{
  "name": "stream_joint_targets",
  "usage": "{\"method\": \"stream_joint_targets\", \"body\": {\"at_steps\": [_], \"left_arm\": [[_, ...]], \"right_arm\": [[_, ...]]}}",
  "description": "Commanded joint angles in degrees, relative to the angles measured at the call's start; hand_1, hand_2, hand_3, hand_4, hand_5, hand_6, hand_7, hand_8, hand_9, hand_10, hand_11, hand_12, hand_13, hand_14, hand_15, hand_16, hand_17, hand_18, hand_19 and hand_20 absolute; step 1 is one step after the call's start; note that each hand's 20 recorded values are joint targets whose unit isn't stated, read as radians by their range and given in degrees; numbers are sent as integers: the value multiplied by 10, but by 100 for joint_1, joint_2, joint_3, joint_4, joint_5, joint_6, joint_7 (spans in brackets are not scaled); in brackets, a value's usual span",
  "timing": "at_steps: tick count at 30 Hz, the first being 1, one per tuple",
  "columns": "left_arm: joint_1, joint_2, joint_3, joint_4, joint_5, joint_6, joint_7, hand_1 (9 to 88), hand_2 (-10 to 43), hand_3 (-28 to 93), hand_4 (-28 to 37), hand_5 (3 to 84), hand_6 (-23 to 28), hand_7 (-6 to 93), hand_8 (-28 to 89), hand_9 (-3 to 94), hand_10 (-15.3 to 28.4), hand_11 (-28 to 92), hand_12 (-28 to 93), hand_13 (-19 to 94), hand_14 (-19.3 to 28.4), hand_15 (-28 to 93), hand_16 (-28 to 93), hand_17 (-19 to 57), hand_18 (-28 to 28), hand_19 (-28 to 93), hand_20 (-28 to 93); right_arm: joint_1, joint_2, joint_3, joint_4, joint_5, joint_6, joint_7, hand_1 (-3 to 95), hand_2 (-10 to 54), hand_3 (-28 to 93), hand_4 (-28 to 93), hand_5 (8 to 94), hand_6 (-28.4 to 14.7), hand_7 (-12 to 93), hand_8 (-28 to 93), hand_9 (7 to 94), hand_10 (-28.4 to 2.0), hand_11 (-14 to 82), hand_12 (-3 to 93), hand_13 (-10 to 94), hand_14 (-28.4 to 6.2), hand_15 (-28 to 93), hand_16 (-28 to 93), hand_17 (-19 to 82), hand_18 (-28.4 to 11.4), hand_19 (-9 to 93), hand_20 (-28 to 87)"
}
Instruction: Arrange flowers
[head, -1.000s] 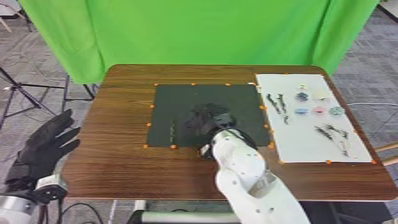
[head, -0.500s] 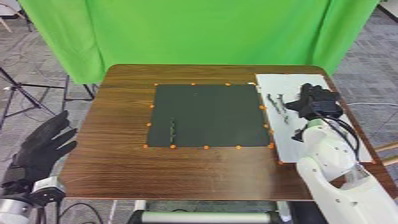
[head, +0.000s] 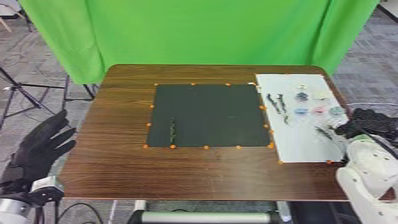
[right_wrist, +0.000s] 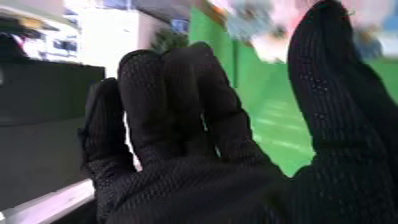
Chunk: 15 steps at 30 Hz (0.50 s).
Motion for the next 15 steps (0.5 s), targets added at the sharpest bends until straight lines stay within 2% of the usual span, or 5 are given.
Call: {"method": "stream_joint_targets", "body": {"at_steps": [1,6,10,15], "left_arm": [[76,-43,-46,-26,24,-64,-38,227,-52,703,-283,210,7,196,-99,169,84,116,190,136,112,184,49,-102,187,380,80],[96,-55,-62,-35,20,-52,-19,228,-49,700,-283,210,8,194,-99,170,84,116,190,136,112,182,49,-102,188,381,80],[79,-55,-44,-28,24,-62,-21,227,-51,702,-283,210,8,193,-98,169,84,115,190,135,112,182,50,-102,187,380,79],[93,-69,-45,-32,24,-51,-23,227,-51,702,-283,210,8,192,-97,170,85,115,191,136,112,181,50,-102,187,380,79]], "right_arm": [[-448,50,365,-218,376,-377,178,329,-95,665,-283,439,-87,446,-164,429,-182,580,394,452,-139,782,227,156,-223,746,514],[-574,72,478,-272,495,-601,173,336,-95,628,-283,448,-83,442,-157,439,-180,576,396,455,-138,778,235,158,-225,747,515],[-611,47,456,-203,497,-623,135,322,-95,655,-283,464,-76,448,-155,459,-173,576,397,467,-133,774,239,162,-225,746,514],[-615,0,331,-87,394,-504,74,314,-95,698,-283,498,-54,478,-163,500,-149,580,397,501,-124,768,255,177,-225,750,511]]}}
